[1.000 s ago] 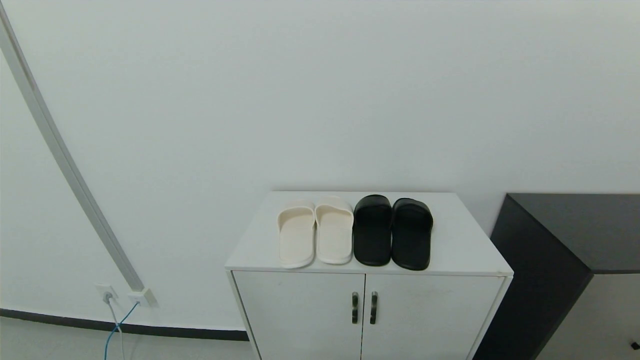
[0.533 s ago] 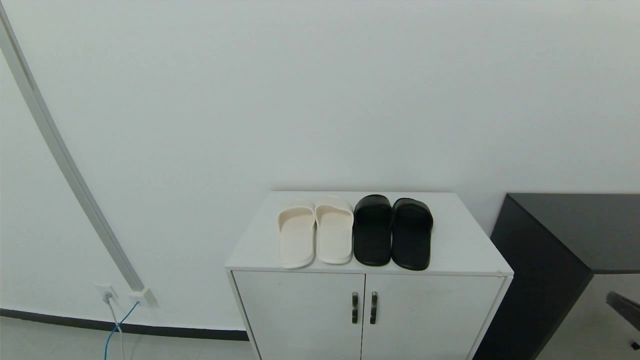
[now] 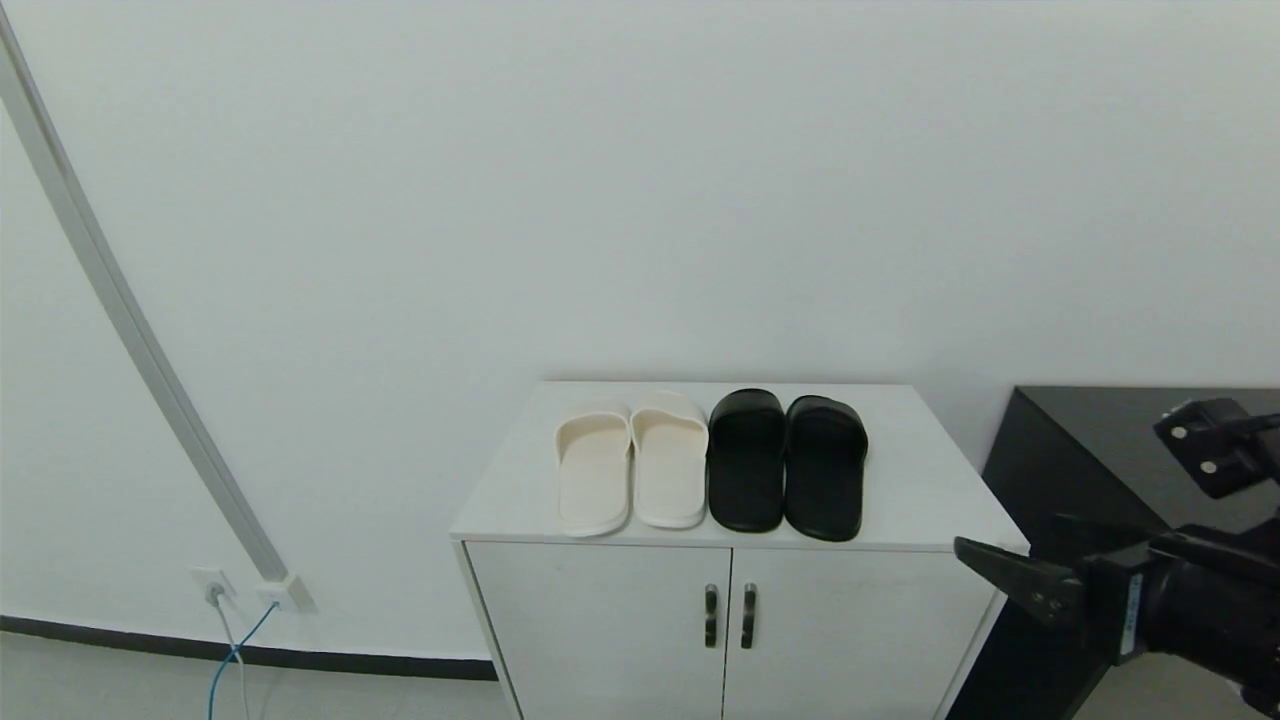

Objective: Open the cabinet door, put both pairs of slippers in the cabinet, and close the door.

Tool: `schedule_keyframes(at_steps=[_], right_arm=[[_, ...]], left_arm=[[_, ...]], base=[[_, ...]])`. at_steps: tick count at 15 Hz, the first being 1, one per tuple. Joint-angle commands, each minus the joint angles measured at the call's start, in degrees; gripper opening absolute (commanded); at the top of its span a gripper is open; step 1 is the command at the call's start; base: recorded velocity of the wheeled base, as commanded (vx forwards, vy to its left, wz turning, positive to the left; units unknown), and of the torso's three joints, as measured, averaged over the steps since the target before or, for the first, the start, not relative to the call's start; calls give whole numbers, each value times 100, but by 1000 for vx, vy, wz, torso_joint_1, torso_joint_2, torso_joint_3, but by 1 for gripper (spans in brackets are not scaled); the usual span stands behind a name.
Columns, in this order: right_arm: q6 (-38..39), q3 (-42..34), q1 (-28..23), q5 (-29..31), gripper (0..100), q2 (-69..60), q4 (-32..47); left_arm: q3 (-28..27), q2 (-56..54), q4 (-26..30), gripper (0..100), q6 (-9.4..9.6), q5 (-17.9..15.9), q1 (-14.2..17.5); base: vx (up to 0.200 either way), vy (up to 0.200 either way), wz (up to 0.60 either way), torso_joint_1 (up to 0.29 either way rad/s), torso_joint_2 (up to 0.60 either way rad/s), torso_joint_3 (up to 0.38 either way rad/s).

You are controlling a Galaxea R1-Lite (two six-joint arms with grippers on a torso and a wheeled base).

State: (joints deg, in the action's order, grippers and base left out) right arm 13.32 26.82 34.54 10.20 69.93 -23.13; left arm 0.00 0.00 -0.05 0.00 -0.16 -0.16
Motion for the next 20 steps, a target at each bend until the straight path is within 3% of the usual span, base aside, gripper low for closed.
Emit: schedule_keyframes(at_steps=[1,7,10,20], right_arm=[[74,552,387,351,100,918,-8],[496,1915,1099,1660,100,2438,-8],[777,2644,1213,2346,100,3405,-8],[821,4587,651,3207,100,5409,-25]], left_arm=[[0,9,-4,0,0,-2,16],[0,9,-4,0,-18,-2,16],[0,9,-4,0,-26,-2,7],[0,9,-4,0,-44,-2,7]], base=[[0,0,0,0,0,0],[0,0,0,0,0,0],[0,0,0,0,0,0],[0,0,0,0,0,0]])
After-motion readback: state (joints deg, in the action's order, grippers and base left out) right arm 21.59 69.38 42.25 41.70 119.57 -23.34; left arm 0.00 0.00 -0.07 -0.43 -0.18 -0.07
